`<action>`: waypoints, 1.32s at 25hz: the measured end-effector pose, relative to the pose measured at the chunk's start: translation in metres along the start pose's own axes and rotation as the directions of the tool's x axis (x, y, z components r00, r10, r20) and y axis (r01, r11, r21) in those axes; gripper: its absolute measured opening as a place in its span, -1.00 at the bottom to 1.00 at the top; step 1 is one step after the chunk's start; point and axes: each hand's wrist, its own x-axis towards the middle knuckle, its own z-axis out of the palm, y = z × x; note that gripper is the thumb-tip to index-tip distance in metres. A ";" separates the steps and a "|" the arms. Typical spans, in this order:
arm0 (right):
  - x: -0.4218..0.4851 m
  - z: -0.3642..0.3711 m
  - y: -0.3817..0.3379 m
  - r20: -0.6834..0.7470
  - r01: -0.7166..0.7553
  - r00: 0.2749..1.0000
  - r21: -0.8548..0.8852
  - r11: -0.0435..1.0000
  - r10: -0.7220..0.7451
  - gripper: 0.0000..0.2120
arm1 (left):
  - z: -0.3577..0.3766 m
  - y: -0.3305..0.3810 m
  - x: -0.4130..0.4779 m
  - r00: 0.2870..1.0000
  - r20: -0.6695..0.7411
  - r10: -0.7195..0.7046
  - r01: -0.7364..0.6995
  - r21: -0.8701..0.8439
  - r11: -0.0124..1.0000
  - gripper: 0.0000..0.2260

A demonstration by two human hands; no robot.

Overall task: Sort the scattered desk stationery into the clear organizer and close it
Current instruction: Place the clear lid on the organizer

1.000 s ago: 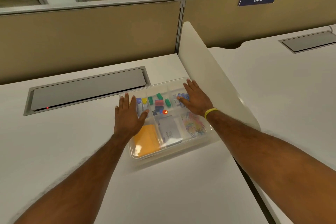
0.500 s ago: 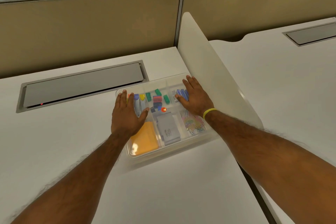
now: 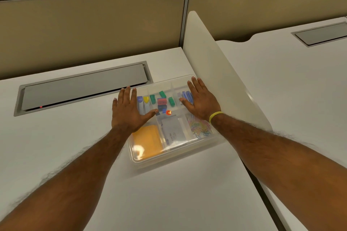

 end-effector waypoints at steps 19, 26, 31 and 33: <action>-0.070 0.000 -0.004 -0.046 -0.087 0.995 0.031 0.996 0.088 -0.31 | -0.001 0.024 -0.095 0.989 0.060 0.136 -0.139 0.041 0.989 -0.11; -0.089 0.007 -0.001 -0.078 -0.068 0.994 0.041 0.997 0.071 -0.25 | 0.007 0.021 -0.103 0.991 -0.001 0.136 -0.136 0.015 0.991 -0.16; -0.088 0.008 0.000 -0.070 -0.071 0.995 0.052 0.996 0.075 -0.25 | 0.007 0.021 -0.102 0.990 0.013 0.140 -0.140 0.008 0.990 -0.13; -0.087 0.008 -0.001 -0.056 -0.074 0.995 0.067 0.995 0.078 -0.24 | 0.004 0.022 -0.100 0.990 0.028 0.137 -0.138 0.019 0.990 -0.09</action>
